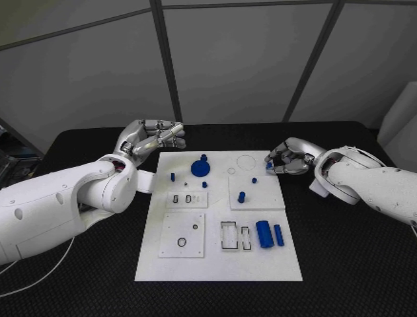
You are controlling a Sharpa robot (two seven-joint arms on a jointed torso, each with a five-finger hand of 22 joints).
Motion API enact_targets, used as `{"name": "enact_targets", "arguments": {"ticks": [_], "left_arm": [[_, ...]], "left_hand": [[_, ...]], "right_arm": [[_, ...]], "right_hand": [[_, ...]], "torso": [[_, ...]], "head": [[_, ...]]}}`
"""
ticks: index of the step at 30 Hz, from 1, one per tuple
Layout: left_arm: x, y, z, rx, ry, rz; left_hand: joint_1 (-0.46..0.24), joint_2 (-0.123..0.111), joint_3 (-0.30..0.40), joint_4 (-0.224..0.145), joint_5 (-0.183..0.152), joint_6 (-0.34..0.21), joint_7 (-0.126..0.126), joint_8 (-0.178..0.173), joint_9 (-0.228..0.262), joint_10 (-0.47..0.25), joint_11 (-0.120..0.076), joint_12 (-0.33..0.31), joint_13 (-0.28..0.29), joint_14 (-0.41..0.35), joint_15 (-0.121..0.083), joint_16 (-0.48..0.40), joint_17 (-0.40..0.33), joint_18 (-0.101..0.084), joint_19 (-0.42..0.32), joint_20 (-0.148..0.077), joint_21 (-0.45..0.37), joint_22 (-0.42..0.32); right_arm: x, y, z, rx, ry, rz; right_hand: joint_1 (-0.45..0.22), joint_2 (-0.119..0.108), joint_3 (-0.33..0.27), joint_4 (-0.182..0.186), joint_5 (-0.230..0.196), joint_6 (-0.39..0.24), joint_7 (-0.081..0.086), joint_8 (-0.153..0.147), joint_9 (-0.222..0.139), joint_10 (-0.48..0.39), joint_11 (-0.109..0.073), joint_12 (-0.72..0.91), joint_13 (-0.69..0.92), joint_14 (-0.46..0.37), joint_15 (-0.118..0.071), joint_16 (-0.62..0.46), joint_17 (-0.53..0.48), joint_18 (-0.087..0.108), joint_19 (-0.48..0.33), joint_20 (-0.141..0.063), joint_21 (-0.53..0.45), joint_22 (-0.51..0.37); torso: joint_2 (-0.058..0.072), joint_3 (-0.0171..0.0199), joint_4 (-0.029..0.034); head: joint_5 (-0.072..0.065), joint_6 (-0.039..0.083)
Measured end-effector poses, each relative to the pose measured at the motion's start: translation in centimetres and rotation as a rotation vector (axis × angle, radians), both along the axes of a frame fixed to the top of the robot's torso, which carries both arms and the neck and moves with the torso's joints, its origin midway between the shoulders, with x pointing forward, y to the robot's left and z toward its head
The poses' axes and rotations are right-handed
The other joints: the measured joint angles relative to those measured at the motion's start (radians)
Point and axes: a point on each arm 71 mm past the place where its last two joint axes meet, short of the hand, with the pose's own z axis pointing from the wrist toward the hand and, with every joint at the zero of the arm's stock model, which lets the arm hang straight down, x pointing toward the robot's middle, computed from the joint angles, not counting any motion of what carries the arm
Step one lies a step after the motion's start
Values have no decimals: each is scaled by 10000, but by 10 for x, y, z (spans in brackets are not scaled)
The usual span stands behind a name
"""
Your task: Assemble the parts on the task board
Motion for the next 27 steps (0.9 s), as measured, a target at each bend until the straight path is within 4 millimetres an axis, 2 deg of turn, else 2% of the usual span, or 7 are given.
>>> {"name": "enact_targets", "arguments": {"ticks": [22, 27], "left_arm": [[0, 1, 0, 7, -1, 16], [0, 1, 0, 8, -1, 16]], "left_hand": [[52, 52, 29, -29, 0, 0, 0, 0, 0, -1, 1, -36, -11, 0, 0, 0, 27, 0, 0, 0, 0, 7], [52, 52, 29, -29, 0, 0, 0, 0, 0, -1, 1, -36, -11, 0, 0, 0, 26, 0, 0, 0, 0, 6]], "right_arm": [[2, -2, -4, -348, 8, -123], [2, -2, -5, -363, 20, -114]], "right_hand": [[1, -2, 25, -26, -1, 140, -12, 59, 8, 0, 0, 0, 0, 0, 0, 0, -2, 0, 68, 2, 0, 26], [1, 101, 79, -26, -1, 168, -12, 59, 13, 0, 0, 0, 0, 0, 0, 0, -2, 0, 68, 3, 0, 37]], "torso": [[-3, 1, 0], [-4, 4, -4]], "head": [[12, -2], [12, -2]]}}
